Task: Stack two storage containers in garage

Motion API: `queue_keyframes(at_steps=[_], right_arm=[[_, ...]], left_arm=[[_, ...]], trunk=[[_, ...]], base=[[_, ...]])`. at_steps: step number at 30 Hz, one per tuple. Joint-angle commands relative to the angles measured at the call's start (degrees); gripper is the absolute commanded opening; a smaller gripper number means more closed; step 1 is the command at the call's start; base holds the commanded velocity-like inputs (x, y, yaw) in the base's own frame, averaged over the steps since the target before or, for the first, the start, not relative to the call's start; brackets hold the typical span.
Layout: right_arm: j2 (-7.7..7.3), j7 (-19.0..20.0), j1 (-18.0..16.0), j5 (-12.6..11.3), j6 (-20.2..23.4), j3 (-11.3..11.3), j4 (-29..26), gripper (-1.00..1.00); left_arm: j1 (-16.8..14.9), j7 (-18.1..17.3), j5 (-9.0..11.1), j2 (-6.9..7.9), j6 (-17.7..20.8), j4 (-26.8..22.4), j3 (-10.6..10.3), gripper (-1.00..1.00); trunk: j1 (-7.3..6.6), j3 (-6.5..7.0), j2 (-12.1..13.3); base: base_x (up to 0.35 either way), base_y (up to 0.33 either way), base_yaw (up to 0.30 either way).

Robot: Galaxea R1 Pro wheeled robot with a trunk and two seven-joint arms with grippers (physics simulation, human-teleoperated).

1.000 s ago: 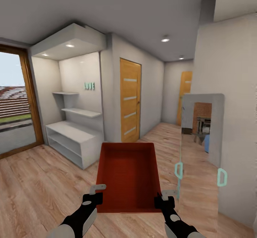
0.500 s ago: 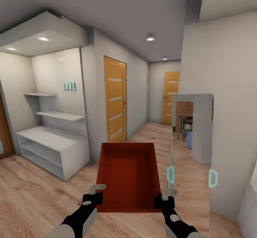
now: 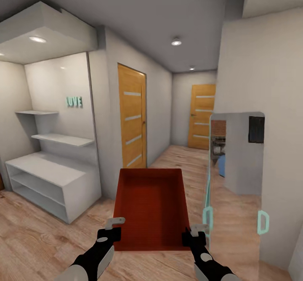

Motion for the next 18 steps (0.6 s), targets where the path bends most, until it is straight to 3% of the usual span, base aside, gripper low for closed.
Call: queue_keyframes(at_steps=[1, 12, 18], right_arm=[[-0.11, -0.6, -0.1, 0.6, -0.1, -1.9, -0.2, -1.00], [0.07, -1.0, -0.1, 0.6, -0.2, -1.9, -0.2, -1.00], [0.00, -1.0, -0.1, 0.6, -0.2, -1.9, -0.2, -1.00]], left_arm=[[0.0, 0.6, 1.2, 0.62, 0.1, 0.1, -0.3, -1.00], [0.0, 0.6, 1.2, 0.62, 0.0, 0.1, -0.3, -1.00], [0.0, 0.6, 1.2, 0.62, 0.0, 0.1, -0.3, -1.00]], trunk=[[0.05, -0.01, 0.0], [0.05, -0.01, 0.0], [0.05, -0.01, 0.0]], base=[[0.322, 0.114, 0.000], [0.322, 0.114, -0.002], [0.322, 0.114, -0.157]])
